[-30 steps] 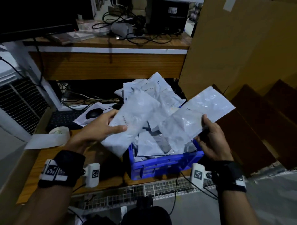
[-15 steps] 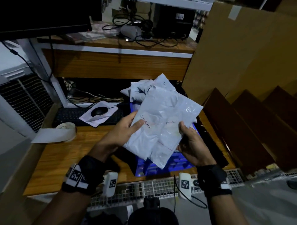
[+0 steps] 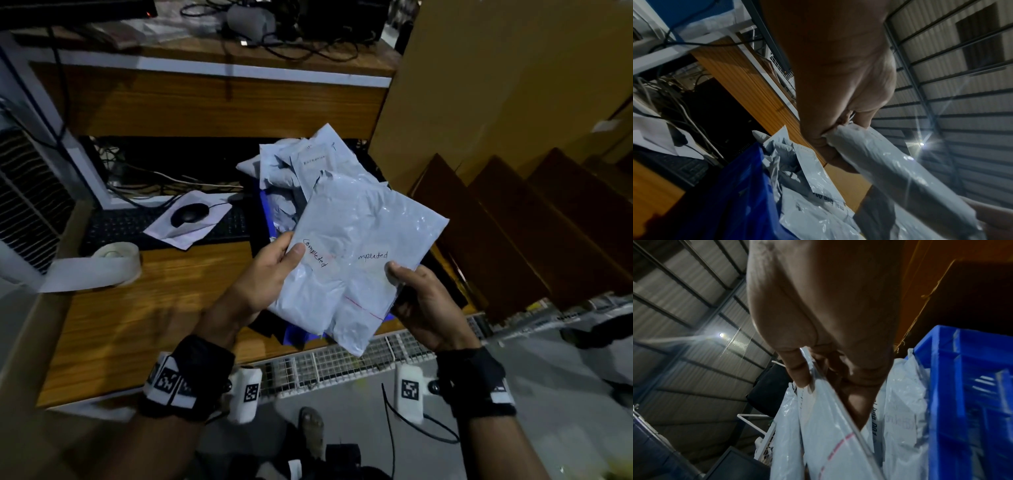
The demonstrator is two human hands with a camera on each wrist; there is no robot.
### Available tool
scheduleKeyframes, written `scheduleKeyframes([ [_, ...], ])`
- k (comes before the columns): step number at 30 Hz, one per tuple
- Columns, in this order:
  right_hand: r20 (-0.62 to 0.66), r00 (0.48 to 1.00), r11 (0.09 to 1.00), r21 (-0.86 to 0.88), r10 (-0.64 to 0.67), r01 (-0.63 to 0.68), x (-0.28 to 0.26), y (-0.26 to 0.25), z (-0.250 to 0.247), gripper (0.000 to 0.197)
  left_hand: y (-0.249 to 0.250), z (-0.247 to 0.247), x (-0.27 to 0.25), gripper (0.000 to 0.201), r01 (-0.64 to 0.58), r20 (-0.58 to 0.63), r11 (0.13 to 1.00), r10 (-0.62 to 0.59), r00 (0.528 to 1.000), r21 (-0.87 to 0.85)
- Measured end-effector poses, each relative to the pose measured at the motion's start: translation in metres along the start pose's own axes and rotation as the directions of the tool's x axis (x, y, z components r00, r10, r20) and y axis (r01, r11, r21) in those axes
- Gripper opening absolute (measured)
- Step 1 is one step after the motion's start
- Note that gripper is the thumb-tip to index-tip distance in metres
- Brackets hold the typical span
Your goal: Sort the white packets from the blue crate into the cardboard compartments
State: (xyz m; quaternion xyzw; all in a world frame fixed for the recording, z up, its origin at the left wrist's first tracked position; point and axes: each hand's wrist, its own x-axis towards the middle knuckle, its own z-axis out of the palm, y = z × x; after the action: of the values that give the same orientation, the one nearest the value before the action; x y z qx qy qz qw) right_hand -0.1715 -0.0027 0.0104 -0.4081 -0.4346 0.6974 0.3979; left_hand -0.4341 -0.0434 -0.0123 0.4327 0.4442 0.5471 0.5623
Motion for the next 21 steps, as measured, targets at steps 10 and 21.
scheduleKeyframes([
  [10,-0.118,0.992,0.998,0.054,-0.038,0.044,-0.043,-0.012,-0.062,0.036,-0.007,0.053,0.004,0.029,-0.009,-0.08,0.999,0.012,0.997,0.042],
  [21,-0.278,0.949,0.986,0.029,-0.15,0.164,-0.118,-0.06,-0.233,0.022,-0.026,0.252,0.039,0.028,-0.053,0.016,0.991,0.052,0.999,0.12],
])
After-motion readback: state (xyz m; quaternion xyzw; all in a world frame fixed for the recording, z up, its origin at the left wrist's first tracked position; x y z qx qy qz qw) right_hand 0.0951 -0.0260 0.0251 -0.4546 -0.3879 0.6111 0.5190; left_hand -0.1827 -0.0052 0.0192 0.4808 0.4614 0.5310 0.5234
